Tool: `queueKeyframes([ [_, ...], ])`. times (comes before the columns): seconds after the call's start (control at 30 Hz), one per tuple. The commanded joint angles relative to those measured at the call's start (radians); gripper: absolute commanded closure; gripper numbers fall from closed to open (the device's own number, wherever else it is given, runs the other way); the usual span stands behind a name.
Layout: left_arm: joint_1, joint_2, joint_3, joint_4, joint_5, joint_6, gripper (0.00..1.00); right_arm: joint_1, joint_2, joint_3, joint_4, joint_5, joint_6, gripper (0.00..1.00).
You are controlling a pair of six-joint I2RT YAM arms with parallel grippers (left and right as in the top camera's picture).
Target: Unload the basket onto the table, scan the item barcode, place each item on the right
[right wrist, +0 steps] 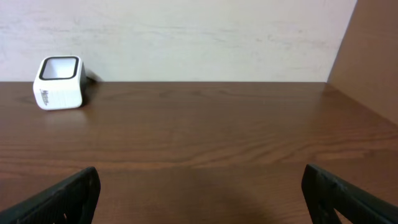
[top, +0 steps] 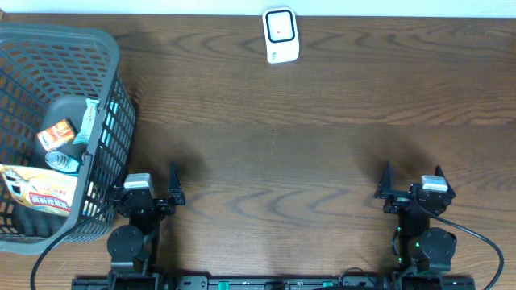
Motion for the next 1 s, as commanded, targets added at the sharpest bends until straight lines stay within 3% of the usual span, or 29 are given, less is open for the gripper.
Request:
queueKeyframes([
  [0.0, 0.005, -0.006, -0.029, -0.021, -0.009, 0.007, 0.02, 0.008, -0.005, -0.001, -0.004, -0.009, -0.011, 0.01],
  [0.47, 0.005, -0.006, -0.029, -0.020, 0.010, -0.006, 0.02, 0.008, -0.005, -0.001, -0.004, -0.009, -0.012, 0.01],
  [0.73, 0.005, -0.006, -0.018, -0.016, 0.224, -0.014, 0.02, 0.008, -0.005, -0.001, -0.005, -0.009, -0.012, 0.01],
  [0.97, 0.005, -0.006, 0.019, -0.016, 0.328, -0.146, 0.02, 0.008, -0.005, -0.001, -0.004, -0.009, -0.012, 0.01],
])
